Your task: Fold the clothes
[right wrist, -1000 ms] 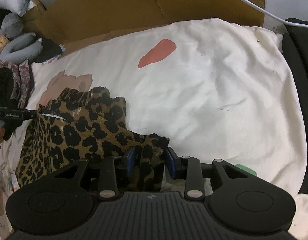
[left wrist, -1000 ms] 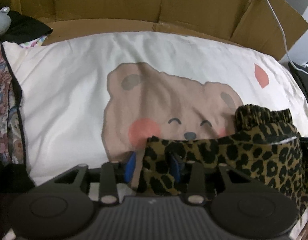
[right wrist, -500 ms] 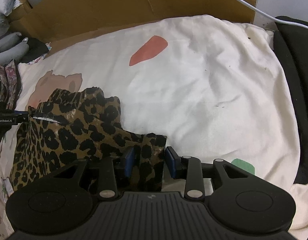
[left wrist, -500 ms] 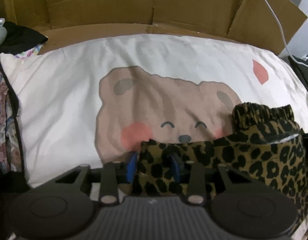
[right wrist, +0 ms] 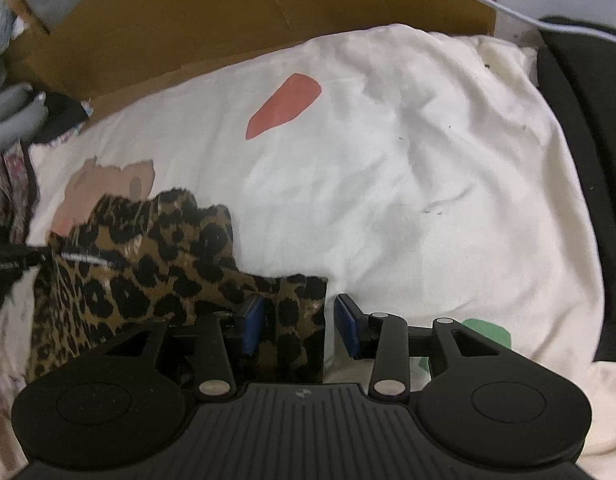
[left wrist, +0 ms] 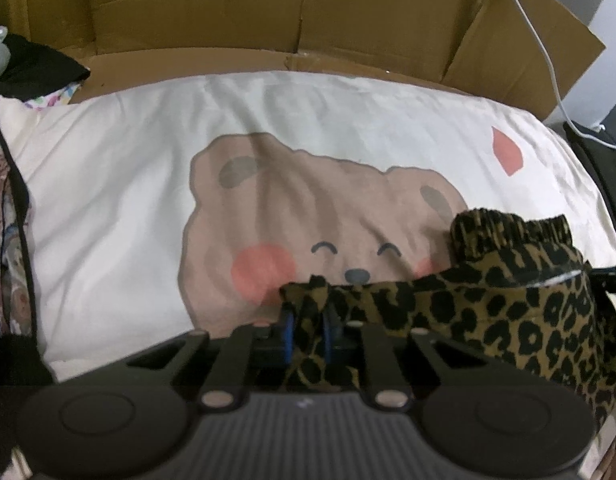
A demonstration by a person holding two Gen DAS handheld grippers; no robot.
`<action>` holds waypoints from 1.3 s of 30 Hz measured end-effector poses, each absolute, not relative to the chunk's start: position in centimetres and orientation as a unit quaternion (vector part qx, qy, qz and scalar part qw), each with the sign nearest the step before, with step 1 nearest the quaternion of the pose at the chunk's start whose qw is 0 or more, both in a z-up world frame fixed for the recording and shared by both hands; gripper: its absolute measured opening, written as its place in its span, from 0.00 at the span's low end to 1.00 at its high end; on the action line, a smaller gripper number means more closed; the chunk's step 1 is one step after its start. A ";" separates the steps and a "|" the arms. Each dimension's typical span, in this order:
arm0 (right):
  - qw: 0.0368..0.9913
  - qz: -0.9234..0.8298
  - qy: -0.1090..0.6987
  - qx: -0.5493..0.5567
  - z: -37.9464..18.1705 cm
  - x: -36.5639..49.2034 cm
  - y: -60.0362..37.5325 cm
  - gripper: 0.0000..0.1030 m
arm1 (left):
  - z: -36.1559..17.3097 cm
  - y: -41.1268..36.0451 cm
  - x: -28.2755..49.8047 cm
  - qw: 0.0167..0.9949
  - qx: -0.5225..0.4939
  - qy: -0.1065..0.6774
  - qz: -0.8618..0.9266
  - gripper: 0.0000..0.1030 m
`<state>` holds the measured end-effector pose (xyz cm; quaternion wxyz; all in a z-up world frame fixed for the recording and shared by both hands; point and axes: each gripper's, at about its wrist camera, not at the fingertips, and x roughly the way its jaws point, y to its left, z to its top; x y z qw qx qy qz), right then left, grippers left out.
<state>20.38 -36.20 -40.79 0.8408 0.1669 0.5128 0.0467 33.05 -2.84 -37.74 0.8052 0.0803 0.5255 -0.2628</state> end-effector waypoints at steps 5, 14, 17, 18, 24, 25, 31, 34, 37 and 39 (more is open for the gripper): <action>0.841 0.062 0.514 0.159 -40.7 20.5 -36.3 0.24 | -37.3 -2.8 33.0 0.805 0.077 0.528 -0.259 0.10; 0.850 0.065 0.493 0.175 -38.1 19.2 -37.0 0.06 | -34.8 -1.4 32.6 0.818 0.050 0.520 -0.242 0.09; 0.856 0.062 0.477 0.188 -36.6 18.1 -37.8 0.06 | -33.5 -0.9 32.1 0.825 0.042 0.511 -0.240 0.09; 0.859 0.062 0.471 0.192 -36.1 17.8 -37.9 0.06 | -33.1 -0.8 31.9 0.827 0.040 0.507 -0.239 0.09; 0.874 0.054 0.439 0.203 -33.5 16.1 -37.7 0.06 | -30.3 -0.2 30.7 0.842 0.022 0.486 -0.234 0.09; 0.876 0.053 0.432 0.207 -33.1 15.8 -37.8 0.06 | -29.7 -0.2 30.6 0.846 0.021 0.480 -0.233 0.09; 0.886 0.047 0.407 0.218 -31.2 15.2 -38.3 0.06 | -27.0 -0.8 30.6 0.858 0.020 0.456 -0.235 0.09; 0.884 0.045 0.407 0.225 -31.1 15.7 -38.6 0.06 | -27.0 -1.2 31.1 0.858 0.027 0.458 -0.231 0.09; 0.882 0.045 0.411 0.227 -31.3 16.3 -38.6 0.06 | -27.5 -1.5 31.4 0.856 0.032 0.466 -0.221 0.09; 0.880 0.043 0.416 0.224 -31.5 16.7 -38.4 0.06 | -28.1 -1.8 31.8 0.854 0.037 0.473 -0.214 0.09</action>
